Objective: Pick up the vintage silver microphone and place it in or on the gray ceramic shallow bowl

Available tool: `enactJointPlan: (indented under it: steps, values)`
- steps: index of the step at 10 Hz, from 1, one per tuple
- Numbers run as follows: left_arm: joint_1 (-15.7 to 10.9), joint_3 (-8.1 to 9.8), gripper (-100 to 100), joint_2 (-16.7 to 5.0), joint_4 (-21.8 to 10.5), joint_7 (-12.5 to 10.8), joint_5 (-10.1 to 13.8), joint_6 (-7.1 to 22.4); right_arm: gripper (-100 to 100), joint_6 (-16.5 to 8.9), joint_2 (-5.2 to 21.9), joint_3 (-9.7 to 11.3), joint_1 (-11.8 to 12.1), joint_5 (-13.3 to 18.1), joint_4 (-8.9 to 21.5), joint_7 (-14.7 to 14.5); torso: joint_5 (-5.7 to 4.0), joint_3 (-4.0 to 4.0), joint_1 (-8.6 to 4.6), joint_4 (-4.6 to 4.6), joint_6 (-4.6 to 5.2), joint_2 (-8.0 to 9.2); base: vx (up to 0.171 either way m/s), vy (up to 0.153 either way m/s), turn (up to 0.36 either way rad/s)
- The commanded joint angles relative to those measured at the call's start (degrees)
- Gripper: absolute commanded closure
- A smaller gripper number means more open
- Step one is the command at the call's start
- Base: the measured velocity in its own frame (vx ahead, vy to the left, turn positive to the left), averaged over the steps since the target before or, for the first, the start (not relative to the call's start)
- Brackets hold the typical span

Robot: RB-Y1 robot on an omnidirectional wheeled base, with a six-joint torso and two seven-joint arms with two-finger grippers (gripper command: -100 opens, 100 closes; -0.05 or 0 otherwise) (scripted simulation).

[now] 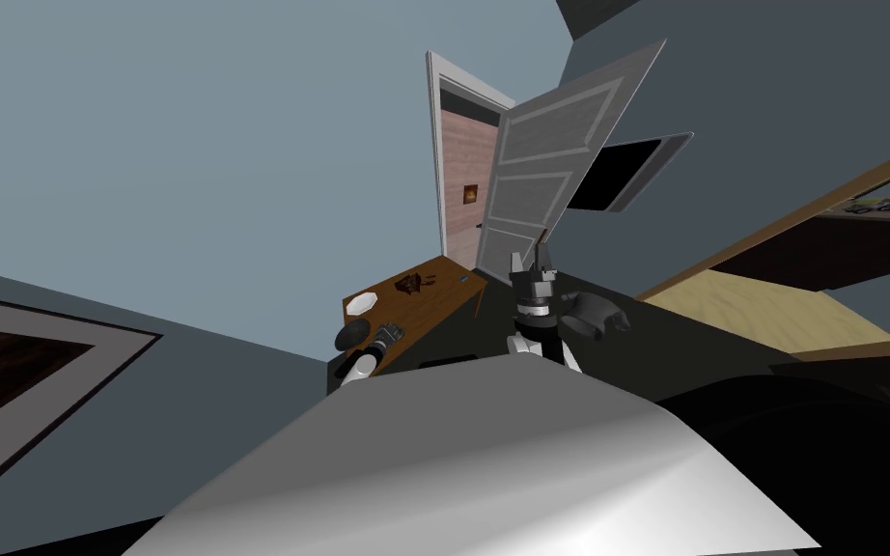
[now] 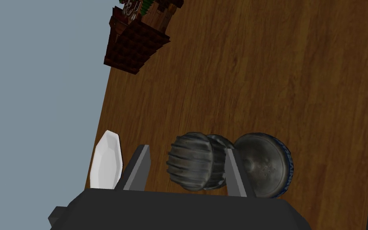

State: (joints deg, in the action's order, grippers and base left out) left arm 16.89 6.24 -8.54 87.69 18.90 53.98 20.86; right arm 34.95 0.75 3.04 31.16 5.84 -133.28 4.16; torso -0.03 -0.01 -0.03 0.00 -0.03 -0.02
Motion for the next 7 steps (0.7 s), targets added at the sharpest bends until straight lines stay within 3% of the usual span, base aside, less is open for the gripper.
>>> enactJointPlan:
  steps: [1,4,5,6,7]
  values:
    - [0.0,0.00,100,0.0,0.0,0.0,0.0,0.0,0,0.0,0.0,0.0,0.0,0.0,0.0,0.0,0.00,0.00,0.00,0.00,0.00,0.00,0.000,0.000,0.000]
    - [0.0,0.00,100,0.0,0.0,0.0,0.0,0.1,0,0.0,0.0,0.0,0.0,0.0,0.0,0.0,-0.03,0.06,-0.06,0.04,0.00,0.07,0.000,0.000,0.000]
    - [0.0,0.00,0,0.0,0.0,0.0,0.0,0.1,0,0.0,0.0,0.0,0.0,0.0,0.0,0.0,-0.03,0.06,-0.07,0.04,0.00,0.08,0.000,0.000,0.000]
    - [0.9,0.50,100,-0.5,1.5,0.1,0.5,1.2,0,0.0,0.0,0.0,0.0,0.0,0.0,0.0,-0.03,0.07,-0.07,0.04,0.00,0.09,-0.023,-0.023,0.057]
    - [0.6,0.29,100,-0.2,1.0,0.0,0.2,0.6,0,0.0,0.0,0.0,0.0,0.0,0.0,0.0,-0.06,0.11,-0.13,0.05,-0.05,0.18,-0.015,-0.015,0.026]
